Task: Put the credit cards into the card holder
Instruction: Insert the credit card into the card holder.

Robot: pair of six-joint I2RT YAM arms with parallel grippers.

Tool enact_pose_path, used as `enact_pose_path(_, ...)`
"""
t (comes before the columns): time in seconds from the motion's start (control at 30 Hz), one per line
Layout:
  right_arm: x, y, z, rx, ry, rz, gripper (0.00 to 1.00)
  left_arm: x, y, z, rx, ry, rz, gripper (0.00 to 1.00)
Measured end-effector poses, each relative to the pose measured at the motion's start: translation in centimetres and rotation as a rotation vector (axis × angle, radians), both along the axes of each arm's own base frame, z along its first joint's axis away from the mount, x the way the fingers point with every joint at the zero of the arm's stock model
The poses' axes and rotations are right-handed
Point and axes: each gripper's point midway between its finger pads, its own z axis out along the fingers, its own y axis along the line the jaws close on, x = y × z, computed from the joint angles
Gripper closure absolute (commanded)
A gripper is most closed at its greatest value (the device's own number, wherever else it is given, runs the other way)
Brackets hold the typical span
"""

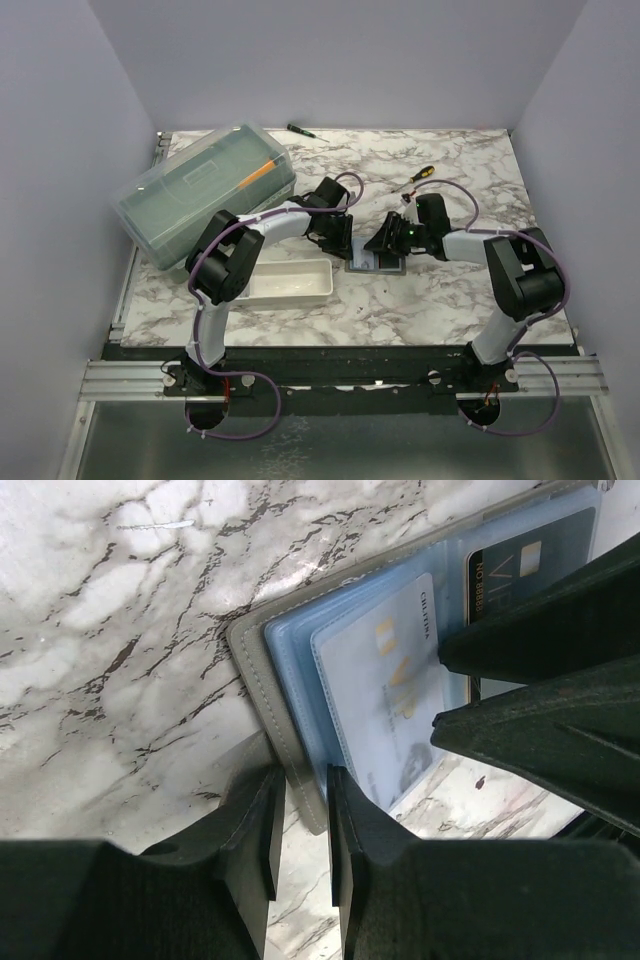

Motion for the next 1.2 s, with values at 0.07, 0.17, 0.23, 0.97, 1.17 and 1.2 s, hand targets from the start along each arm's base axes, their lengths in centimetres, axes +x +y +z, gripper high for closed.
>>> enact_pose_path(0.07, -0.1, -0.1, 0.2, -0.009, 0.002, -0.009, 0.52, 0.0, 0.0, 0.0, 0.000, -0.002, -0.002, 0.71)
enact_pose_path(0.17, -0.3, -0.3, 0.7, -0.027, -0.003, -0.016, 0.51, 0.0, 0.0, 0.0, 0.001, -0.005, -0.005, 0.70)
enact_pose_path(0.23, -0.4, -0.3, 1.0, -0.033, -0.007, -0.018, 0.52, 0.0, 0.0, 0.0, 0.001, -0.007, -0.008, 0.68)
enact_pose_path(0.97, -1.1, -0.8, -1.2, -0.069, 0.047, -0.035, 0.99, 0.4, -2.1, 7.1, -0.167, -0.045, 0.003, 0.52)
enact_pose_path(1.17, -1.0, -0.9, -1.5, -0.068, 0.050, -0.052, 1.00, 0.2, -2.2, 4.9, -0.143, -0.007, 0.010, 0.46)
enact_pose_path(1.2, -1.0, -0.9, -1.5, -0.067, 0.052, -0.055, 1.00, 0.2, -2.1, 4.8, -0.140, -0.005, 0.011, 0.46)
